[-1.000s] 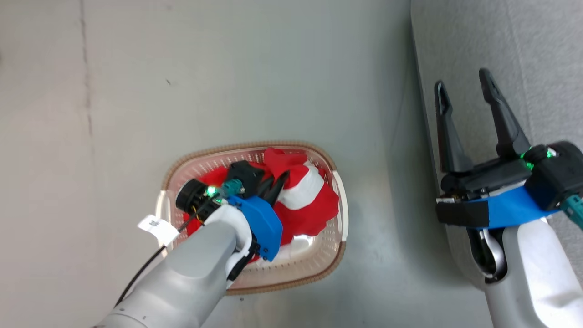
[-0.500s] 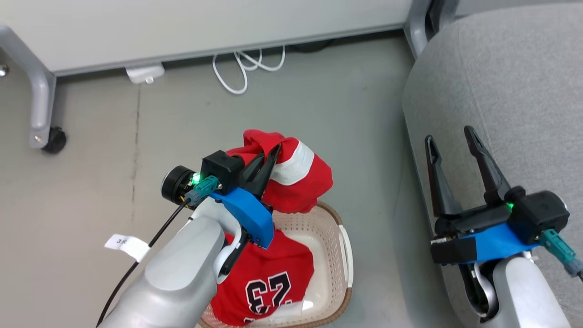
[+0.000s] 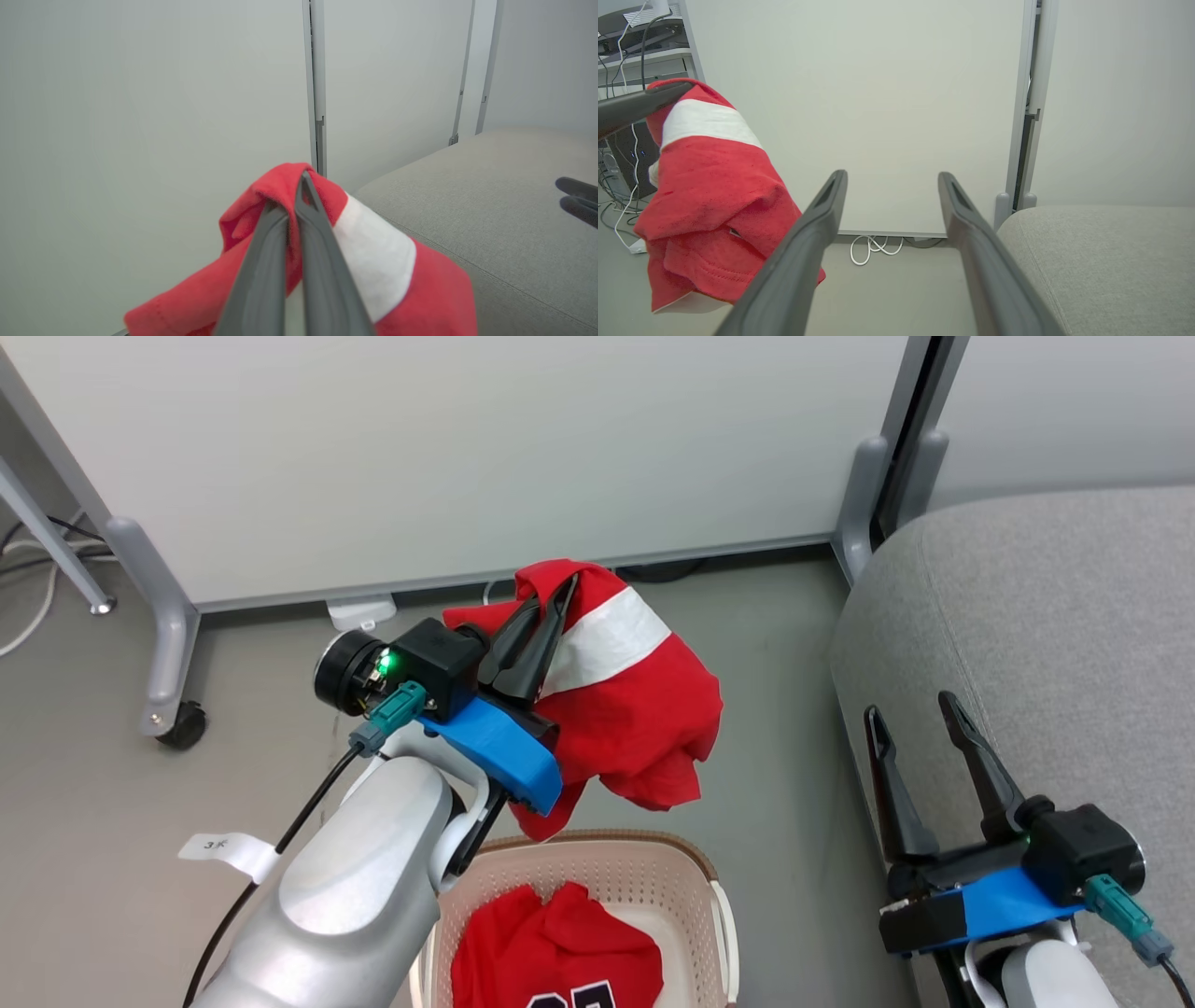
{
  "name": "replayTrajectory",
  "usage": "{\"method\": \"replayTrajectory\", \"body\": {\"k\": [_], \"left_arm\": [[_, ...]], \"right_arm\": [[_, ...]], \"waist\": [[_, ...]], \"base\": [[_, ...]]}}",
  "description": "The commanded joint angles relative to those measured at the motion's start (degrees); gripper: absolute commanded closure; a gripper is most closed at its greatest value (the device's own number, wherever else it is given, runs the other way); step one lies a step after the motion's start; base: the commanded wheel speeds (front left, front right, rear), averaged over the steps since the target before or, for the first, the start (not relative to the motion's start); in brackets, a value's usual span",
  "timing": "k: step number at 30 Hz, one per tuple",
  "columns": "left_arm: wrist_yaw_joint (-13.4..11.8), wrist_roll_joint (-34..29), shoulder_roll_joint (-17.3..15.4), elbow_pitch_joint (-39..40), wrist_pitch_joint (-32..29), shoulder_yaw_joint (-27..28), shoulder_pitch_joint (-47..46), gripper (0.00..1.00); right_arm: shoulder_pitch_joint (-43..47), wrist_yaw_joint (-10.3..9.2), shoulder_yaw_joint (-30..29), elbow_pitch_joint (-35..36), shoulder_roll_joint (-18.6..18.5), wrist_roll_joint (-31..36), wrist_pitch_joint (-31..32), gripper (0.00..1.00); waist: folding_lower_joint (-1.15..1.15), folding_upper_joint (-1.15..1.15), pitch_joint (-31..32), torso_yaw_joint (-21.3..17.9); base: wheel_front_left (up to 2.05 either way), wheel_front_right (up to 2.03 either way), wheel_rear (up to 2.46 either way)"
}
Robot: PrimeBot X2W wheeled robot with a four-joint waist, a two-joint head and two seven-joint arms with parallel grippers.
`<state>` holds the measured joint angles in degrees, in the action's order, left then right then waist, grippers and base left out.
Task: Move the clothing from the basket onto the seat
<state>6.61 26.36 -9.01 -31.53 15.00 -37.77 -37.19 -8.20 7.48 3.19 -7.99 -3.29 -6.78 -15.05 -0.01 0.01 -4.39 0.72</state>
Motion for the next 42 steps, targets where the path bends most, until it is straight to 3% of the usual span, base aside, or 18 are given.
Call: {"method": "replayTrajectory", "body": {"k": [1,14,26,42], "left_arm": [[0.4,-0.8,0.1,1.0,0.3,0.3,-0.3,1.00],[0.5,-1.6,-0.1,4.5,0.3,-0.6,-0.4,1.00],[0.5,-1.8,0.6,4.5,0.3,-1.4,-0.5,1.00],[0.7,-2.8,2.9,4.6,0.3,-3.5,-3.4,1.00]], "right_arm": [[1.4,0.03,-0.1,-0.2,0.2,-0.4,-0.2,0.00],[2.5,0.03,1.0,0.5,0.4,-0.9,-0.2,0.00],[-6.5,0.03,8.2,3.1,-0.7,-1.0,-0.2,0.00],[-20.2,0.03,20.0,-12.1,-2.0,-1.3,-0.2,0.00]], "waist": [[0.01,-0.01,1.9,0.8],[0.01,-0.01,3.9,1.5],[0.01,-0.01,2.2,1.6],[0.01,-0.01,-1.4,3.1]], "base": [[0.00,0.00,0.00],[0.00,0.00,0.00],[0.00,0.00,0.00],[0.00,0.00,0.00]]}}
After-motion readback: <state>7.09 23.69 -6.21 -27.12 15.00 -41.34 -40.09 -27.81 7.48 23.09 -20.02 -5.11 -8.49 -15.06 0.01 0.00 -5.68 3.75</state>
